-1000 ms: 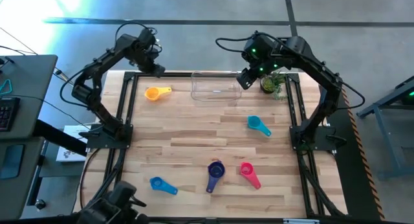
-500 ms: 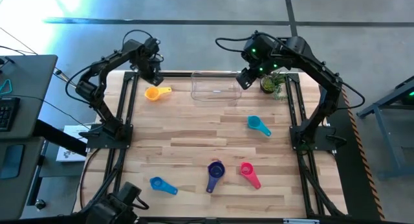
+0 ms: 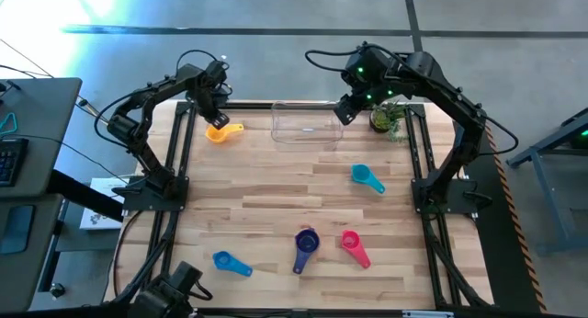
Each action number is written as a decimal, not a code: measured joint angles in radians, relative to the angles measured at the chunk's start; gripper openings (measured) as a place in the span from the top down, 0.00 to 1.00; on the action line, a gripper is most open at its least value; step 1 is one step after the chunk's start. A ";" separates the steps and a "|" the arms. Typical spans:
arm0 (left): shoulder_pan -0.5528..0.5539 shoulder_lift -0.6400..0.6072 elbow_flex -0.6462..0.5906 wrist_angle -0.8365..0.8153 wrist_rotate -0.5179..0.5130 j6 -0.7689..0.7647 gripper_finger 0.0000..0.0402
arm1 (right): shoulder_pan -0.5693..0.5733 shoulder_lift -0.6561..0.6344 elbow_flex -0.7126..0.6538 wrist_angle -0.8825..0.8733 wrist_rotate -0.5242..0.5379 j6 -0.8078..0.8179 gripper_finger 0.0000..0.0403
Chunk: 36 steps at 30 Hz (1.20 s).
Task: Nest measuring cups in basket
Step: Stack the yellow measuring cup on top of the dark blue measuring cup
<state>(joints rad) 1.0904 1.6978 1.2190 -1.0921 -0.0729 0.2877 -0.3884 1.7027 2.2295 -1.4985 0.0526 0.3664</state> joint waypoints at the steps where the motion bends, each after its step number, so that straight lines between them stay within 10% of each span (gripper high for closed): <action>1: 0.000 0.000 0.000 -0.002 -0.001 0.012 0.82 | 0.000 0.000 0.000 0.003 0.000 0.000 0.67; 36: -0.005 0.167 0.005 -0.005 -0.035 0.031 0.91 | 0.000 0.000 0.000 0.009 0.000 0.045 0.67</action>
<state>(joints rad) 1.0851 1.8652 1.2236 -1.0973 -0.1081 0.3185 -0.3885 1.7027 2.2294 -1.4891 0.0528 0.4110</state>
